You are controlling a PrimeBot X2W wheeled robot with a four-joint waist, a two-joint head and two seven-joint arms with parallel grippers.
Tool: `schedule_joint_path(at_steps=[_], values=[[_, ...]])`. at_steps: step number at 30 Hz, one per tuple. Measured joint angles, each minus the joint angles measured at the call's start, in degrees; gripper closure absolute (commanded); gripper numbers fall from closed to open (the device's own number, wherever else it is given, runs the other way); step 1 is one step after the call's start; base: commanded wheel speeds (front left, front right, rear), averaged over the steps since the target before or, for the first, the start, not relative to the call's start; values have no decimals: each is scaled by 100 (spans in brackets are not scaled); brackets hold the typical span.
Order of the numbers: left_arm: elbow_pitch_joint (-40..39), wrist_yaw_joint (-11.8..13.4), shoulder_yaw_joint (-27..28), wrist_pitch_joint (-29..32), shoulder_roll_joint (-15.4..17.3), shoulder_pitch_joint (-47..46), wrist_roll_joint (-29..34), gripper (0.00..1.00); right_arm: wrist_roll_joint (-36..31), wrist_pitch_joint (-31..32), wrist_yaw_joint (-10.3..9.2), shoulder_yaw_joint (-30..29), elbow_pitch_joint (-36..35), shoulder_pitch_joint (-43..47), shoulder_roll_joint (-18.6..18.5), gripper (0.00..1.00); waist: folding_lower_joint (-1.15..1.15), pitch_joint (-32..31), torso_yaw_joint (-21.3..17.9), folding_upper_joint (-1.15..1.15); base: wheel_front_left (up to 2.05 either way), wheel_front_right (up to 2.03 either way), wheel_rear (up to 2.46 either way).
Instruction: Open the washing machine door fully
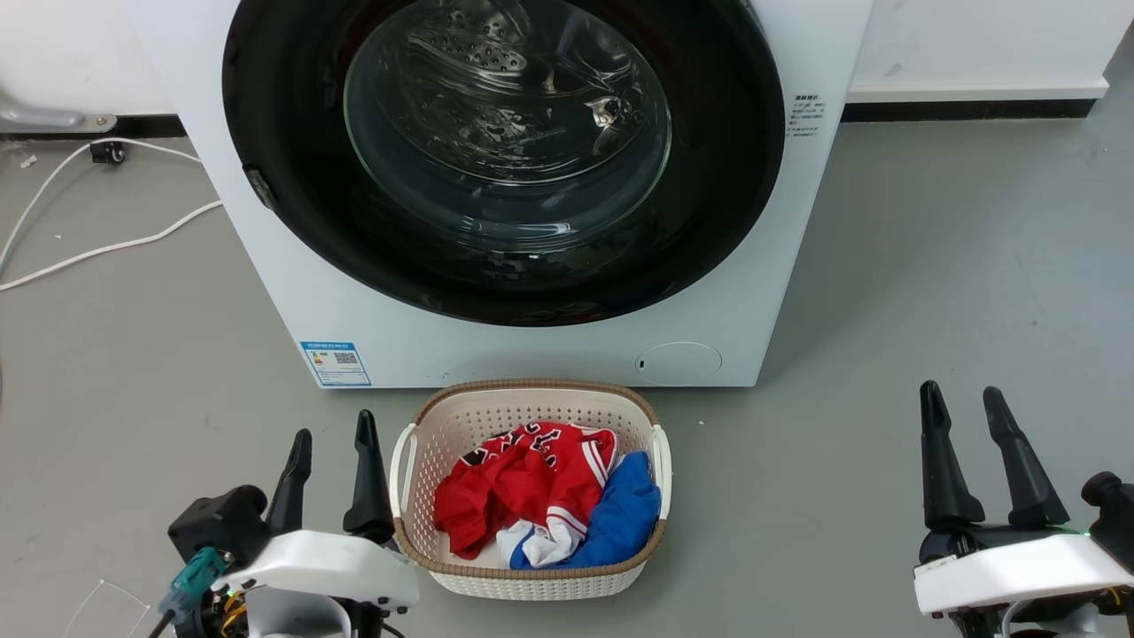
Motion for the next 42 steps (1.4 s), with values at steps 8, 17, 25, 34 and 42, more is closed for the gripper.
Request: schedule_joint_path(at_steps=[8, 17, 25, 34, 42], values=[[-71, 62, -111, -123, 22, 53, 460, 0, -408, -104, 1, -10, -144, 79, 0, 0, 0, 11, 6, 0, 0, 0, 0], [-113, 112, -210, -236, 25, 103, 956, 0, -802, -230, 1, -10, -231, 118, 0, 0, 0, 24, 6, 0, 0, 0, 0], [-108, 119, -237, -335, 14, 139, 1362, 0, -1091, -336, 1, -16, -264, 175, 0, 0, 0, 35, 10, 0, 0, 0, 0], [-116, 119, -244, -438, -9, 207, 1797, 0, -1284, -439, 2, -9, -267, 225, 0, 0, -1, 53, 1, 0, 0, 0, 0], [-124, 64, -211, -535, -71, 226, 2106, 0, -1406, -524, 10, 41, -285, 265, 1, 0, 0, 91, 5, 0, 0, 0, 0]])
